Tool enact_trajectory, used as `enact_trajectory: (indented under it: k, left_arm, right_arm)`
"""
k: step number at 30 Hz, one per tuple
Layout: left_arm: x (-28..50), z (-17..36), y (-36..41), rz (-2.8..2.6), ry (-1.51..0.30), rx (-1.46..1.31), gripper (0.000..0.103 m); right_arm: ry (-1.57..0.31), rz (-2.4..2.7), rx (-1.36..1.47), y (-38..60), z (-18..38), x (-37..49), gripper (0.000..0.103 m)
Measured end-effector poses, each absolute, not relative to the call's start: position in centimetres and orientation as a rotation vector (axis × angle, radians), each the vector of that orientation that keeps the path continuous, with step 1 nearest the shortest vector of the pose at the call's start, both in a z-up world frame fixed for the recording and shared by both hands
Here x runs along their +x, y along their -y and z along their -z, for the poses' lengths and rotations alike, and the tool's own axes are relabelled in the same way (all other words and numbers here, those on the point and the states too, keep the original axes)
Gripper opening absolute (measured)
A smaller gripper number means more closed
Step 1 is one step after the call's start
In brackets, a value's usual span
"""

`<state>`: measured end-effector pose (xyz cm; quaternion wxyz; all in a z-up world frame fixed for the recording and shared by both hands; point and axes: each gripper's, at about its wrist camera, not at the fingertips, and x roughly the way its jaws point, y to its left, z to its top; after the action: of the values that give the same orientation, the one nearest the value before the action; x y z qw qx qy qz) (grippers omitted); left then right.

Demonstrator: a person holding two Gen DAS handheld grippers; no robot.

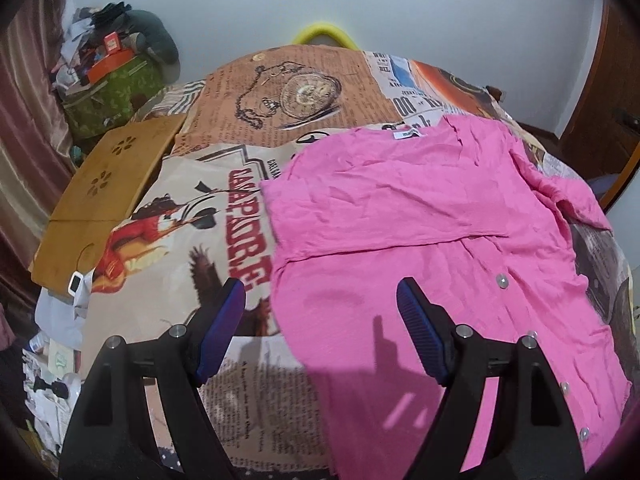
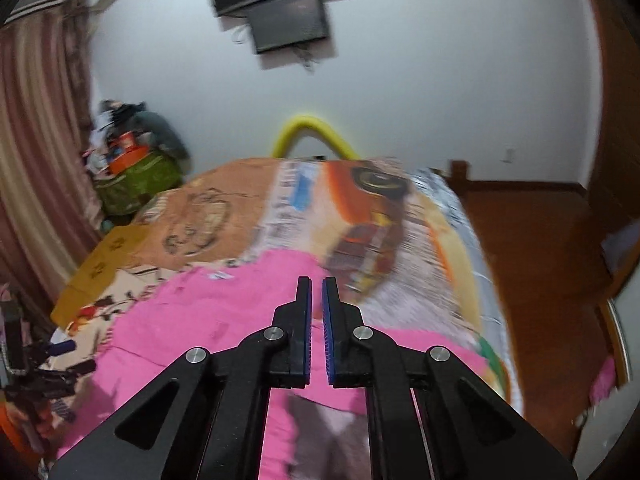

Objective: Fold small clothes
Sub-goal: 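Grasp the other sleeve cuff with the right gripper and fold it across the body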

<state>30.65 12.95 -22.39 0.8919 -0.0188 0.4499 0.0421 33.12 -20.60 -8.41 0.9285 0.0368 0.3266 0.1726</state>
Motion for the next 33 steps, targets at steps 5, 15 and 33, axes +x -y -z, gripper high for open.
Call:
enact_trajectory:
  k: [5,15,33]
  left_arm:
    - [30.0,22.6,-14.1,-0.092,-0.933,-0.048,0.078]
    - [30.3,22.5,-14.0,-0.094,-0.933,-0.050,0.078]
    - [32.0,21.5,-7.8,-0.085,-0.942,0.070,0.079]
  right_arm:
    - [-0.716,-0.367,0.144,18.4,10.7,33.2,0.007]
    - [-0.855,-0.165,0.177,25.5,16.0,30.8,0.029]
    - [-0.916,-0.136,0.339,32.5,21.5,31.3,0.047]
